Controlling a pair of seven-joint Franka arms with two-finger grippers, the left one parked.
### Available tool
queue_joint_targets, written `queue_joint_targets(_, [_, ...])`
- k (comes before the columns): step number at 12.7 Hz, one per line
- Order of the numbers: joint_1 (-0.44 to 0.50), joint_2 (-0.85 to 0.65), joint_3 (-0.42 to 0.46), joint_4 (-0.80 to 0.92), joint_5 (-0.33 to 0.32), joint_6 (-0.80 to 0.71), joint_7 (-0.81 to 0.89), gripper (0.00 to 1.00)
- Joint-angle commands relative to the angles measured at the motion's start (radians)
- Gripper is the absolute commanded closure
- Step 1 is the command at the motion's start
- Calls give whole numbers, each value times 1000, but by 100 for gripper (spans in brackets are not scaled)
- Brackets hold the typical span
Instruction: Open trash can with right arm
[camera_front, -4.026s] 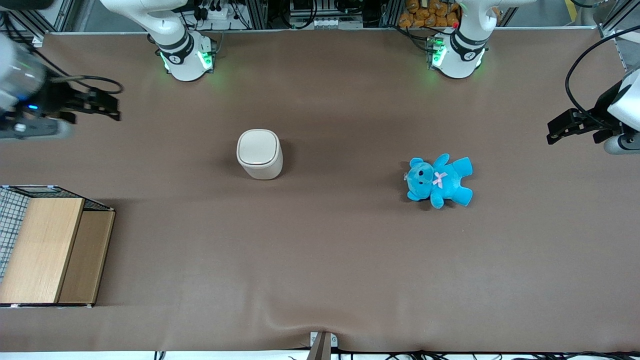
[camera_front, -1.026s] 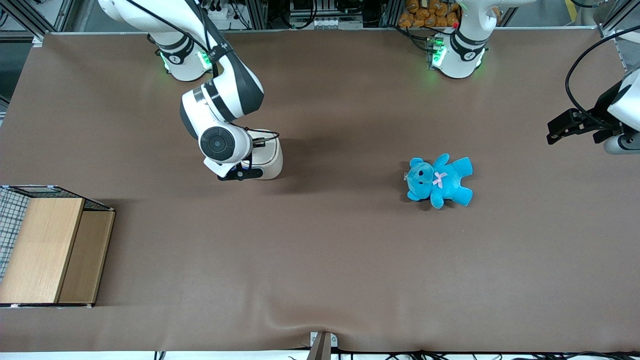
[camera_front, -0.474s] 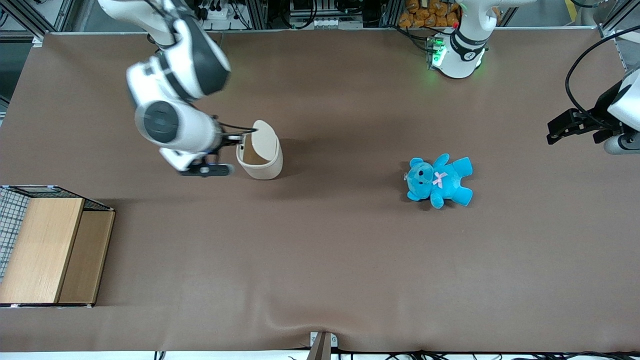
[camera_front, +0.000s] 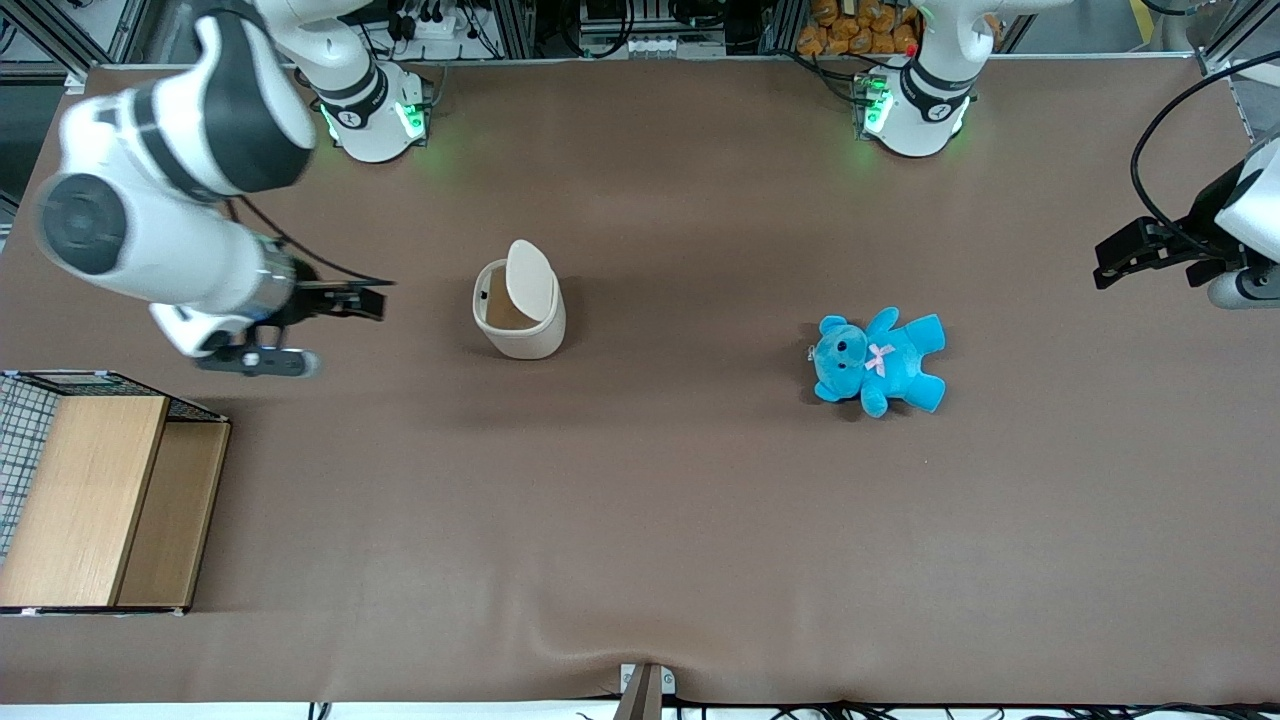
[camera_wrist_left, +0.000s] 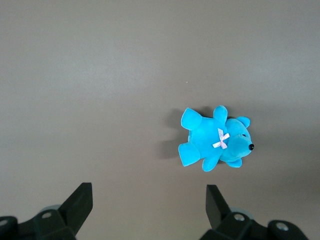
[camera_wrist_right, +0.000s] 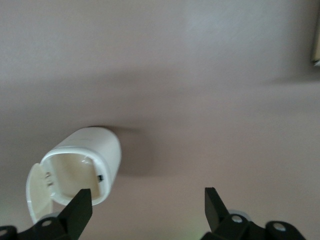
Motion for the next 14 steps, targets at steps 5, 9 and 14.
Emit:
queue_joint_targets(5, [-176, -122, -38, 39, -40, -16, -319, 0])
queue_joint_targets(9, [-250, -119, -33, 216, -52, -200, -335, 0])
queue_joint_targets(14, [-302, -119, 37, 270, -126, -289, -281, 0])
